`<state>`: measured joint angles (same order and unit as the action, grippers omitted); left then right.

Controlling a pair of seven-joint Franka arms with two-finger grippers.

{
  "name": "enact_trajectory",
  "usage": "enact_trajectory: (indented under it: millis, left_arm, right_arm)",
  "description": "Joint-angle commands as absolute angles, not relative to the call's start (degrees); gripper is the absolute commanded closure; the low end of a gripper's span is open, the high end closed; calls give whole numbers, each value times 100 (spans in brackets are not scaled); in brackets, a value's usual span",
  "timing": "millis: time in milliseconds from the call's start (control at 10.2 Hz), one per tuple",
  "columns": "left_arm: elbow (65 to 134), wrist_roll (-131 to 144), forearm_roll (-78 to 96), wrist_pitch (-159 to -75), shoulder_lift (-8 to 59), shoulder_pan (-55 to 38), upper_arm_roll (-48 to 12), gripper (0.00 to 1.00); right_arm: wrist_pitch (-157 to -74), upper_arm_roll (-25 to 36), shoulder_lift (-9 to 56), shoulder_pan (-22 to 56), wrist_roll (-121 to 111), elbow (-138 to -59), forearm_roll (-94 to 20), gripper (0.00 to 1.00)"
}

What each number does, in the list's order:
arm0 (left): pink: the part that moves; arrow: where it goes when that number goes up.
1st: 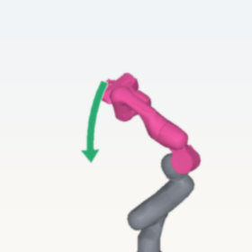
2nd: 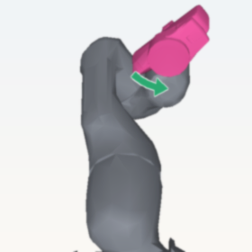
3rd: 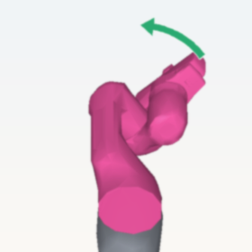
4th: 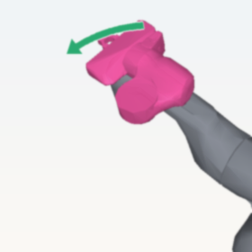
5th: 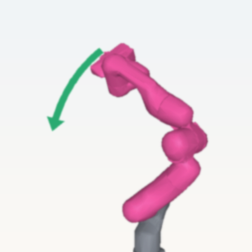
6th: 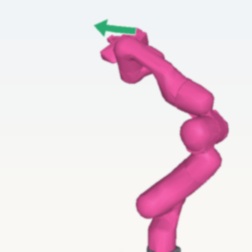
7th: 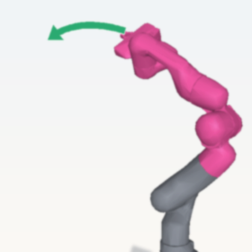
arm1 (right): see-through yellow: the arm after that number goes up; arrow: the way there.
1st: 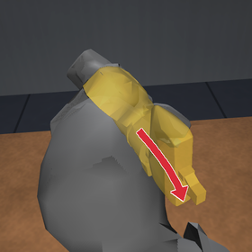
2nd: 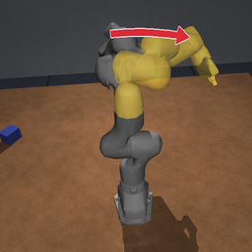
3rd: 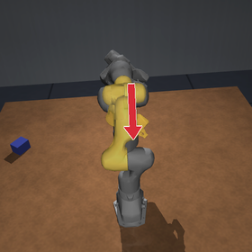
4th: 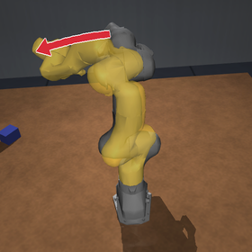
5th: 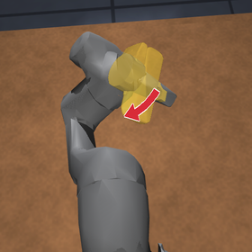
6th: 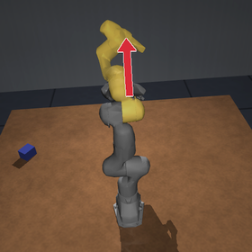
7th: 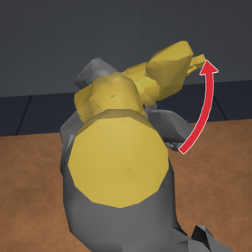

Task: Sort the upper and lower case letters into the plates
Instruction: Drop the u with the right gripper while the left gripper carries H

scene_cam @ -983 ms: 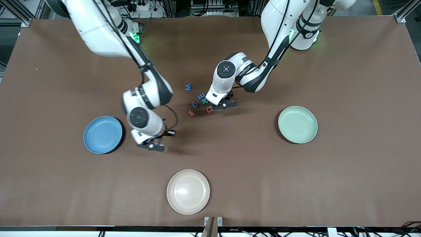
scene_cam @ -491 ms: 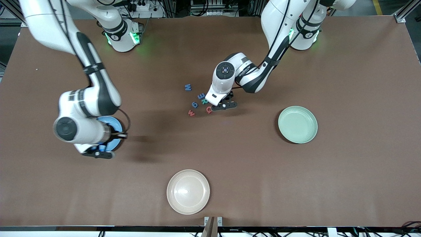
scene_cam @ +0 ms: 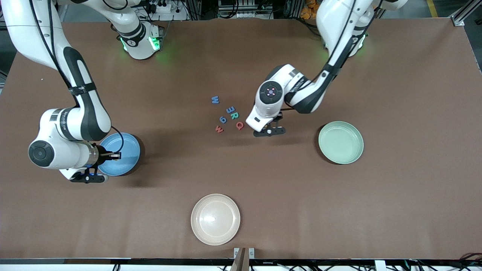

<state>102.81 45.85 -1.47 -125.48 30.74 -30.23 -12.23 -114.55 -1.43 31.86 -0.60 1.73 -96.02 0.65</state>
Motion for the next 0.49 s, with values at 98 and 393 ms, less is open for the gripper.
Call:
enact_trajectory:
  millis: [98,393]
  left_arm:
    - [10371,3449,-237,-11867,2603,-2428,-1266,87]
    - [10450,1720,-246,-11278,2321,-1515,-1266,87]
  right_arm:
    - [-11479,-220,3155,-185,105,-9642,264,0]
    - [-11400,-237,3129,8,193,-9615,264,0]
